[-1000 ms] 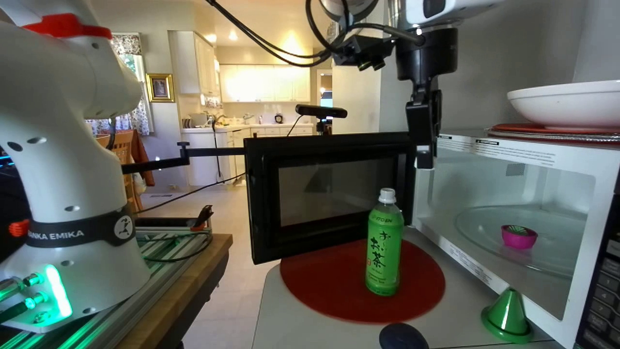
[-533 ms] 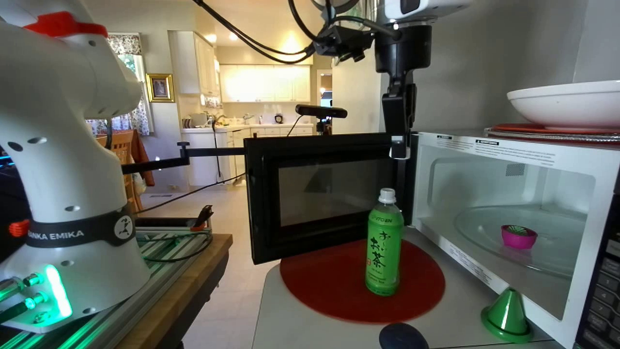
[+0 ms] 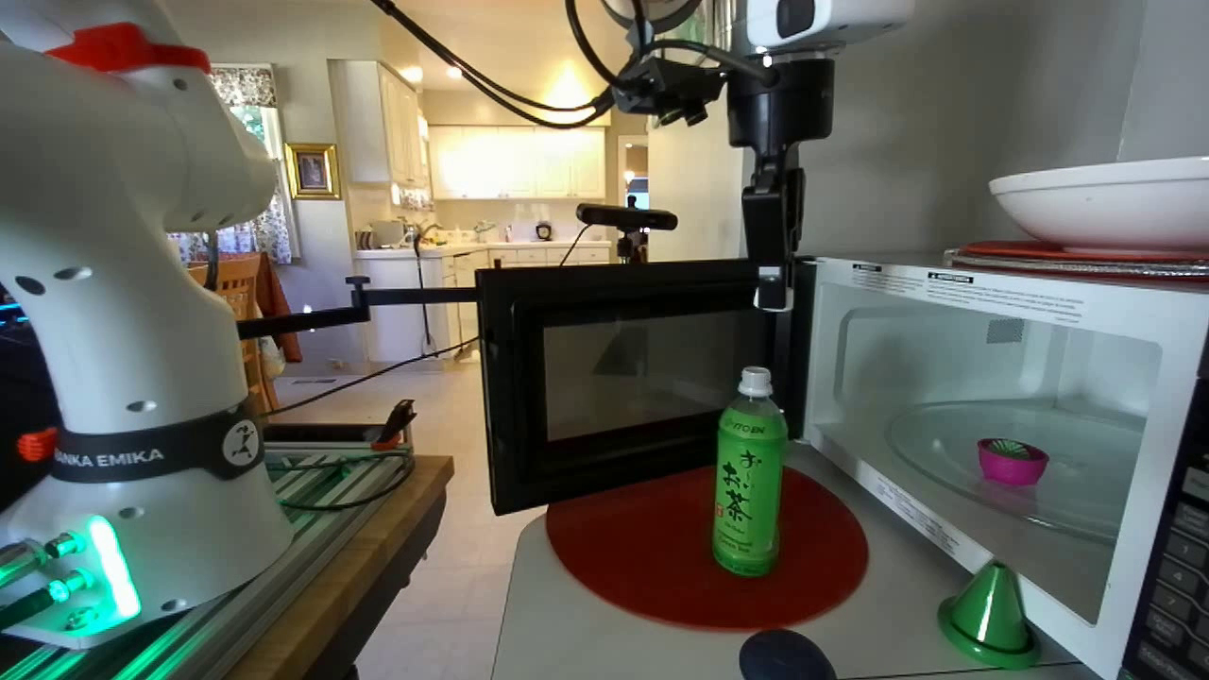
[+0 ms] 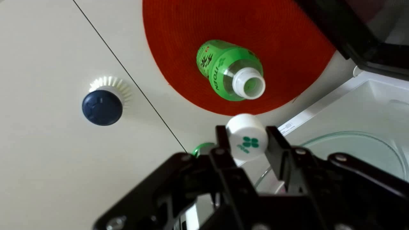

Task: Pick up the white cap on the right and put it on the green bottle

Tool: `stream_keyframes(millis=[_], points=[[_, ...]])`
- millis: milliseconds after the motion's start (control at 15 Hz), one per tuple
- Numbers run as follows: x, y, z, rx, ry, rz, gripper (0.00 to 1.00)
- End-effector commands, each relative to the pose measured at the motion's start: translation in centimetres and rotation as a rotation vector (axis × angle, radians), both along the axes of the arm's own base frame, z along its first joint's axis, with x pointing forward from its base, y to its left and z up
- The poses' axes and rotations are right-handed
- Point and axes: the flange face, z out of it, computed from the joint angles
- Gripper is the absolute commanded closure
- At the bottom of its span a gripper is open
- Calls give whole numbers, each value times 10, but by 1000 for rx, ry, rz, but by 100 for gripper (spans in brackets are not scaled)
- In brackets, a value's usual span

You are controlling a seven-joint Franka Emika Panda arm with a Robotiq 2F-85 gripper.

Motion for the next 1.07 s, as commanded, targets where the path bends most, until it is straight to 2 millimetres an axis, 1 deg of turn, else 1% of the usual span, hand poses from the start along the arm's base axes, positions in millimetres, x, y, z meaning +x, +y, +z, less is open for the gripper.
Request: stream_keyframes(millis=[0, 333, 667, 1000], points=[[-3, 9, -6, 7, 1, 10, 92], [-6, 15, -18, 20, 14, 28, 92], [-11, 22, -34, 26, 35, 48, 92], [-13, 28, -43, 25, 31, 81, 92]])
